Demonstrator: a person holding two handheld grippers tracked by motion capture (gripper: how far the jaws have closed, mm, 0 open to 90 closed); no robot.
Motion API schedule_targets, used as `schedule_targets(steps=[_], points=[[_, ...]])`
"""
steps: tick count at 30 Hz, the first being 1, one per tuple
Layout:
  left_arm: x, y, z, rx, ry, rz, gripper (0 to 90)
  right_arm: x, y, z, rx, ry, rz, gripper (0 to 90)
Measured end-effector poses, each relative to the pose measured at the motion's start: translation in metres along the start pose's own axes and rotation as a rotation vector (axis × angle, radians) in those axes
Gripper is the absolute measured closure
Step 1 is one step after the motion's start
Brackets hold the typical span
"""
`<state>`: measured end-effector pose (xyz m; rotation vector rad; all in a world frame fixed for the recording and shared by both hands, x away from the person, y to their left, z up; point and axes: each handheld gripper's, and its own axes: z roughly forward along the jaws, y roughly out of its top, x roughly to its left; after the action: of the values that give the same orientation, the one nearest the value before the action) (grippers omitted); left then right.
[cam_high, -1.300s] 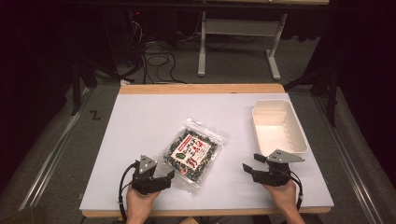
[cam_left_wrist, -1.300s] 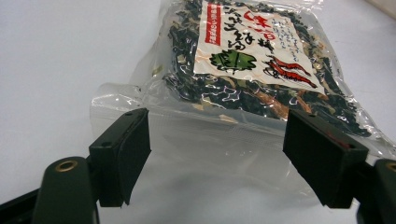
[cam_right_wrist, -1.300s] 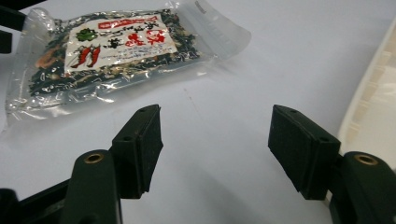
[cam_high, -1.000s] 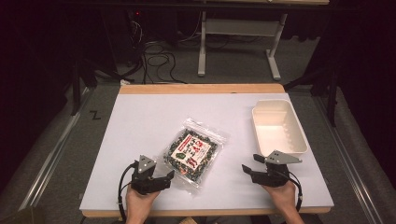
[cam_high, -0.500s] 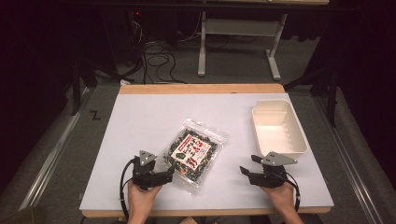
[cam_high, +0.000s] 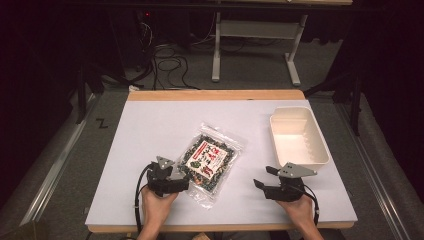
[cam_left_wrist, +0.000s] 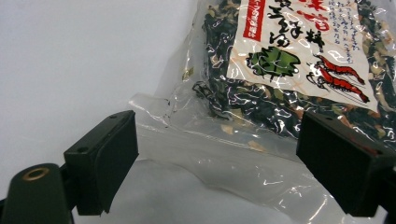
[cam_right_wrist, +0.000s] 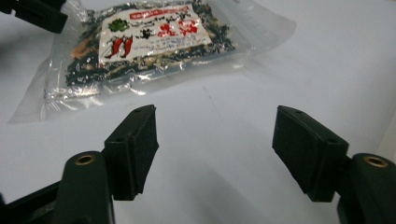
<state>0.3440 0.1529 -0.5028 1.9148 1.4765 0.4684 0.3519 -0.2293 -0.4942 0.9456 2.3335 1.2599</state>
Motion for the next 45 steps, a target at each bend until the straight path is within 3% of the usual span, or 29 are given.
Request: schedule_targets(steps=[2,5,8,13,18,23,30,34,38,45], points=[[0.002,0.001,0.002,0.0,-0.004,-0.003,12.5,0.002,0.003,0.002,-0.008,-0.024,0.007,30.2],[0.004,0.001,0.006,-0.001,-0.01,0.004,12.4,0.006,0.012,0.007,0.086,-0.067,-0.036,30.8],[0.006,0.002,0.01,0.006,-0.015,0.01,12.5,0.007,0.02,0.013,0.122,-0.051,-0.024,31.5],[0.009,0.004,0.016,0.039,0.0,0.042,13.3,0.004,0.033,0.024,0.138,-0.012,0.006,31.2],[0.012,0.003,0.015,0.039,0.01,0.056,13.4,-0.001,0.045,0.039,0.158,0.011,0.024,28.2],[0.015,0.002,0.019,0.08,0.037,0.079,13.1,-0.006,0.057,0.049,0.17,-0.012,0.057,27.7],[0.015,0.0,0.018,0.087,0.036,0.08,13.0,-0.016,0.079,0.062,0.174,-0.09,0.079,25.9],[0.016,0.0,0.019,0.09,0.03,0.072,13.0,-0.026,0.09,0.071,0.204,-0.12,0.1,26.6],[0.016,-0.001,0.019,0.089,0.033,0.075,13.1,-0.033,0.097,0.08,0.212,-0.12,0.124,30.0],[0.016,-0.001,0.018,0.091,0.029,0.071,13.3,-0.039,0.099,0.097,0.261,-0.078,0.177,36.5]])
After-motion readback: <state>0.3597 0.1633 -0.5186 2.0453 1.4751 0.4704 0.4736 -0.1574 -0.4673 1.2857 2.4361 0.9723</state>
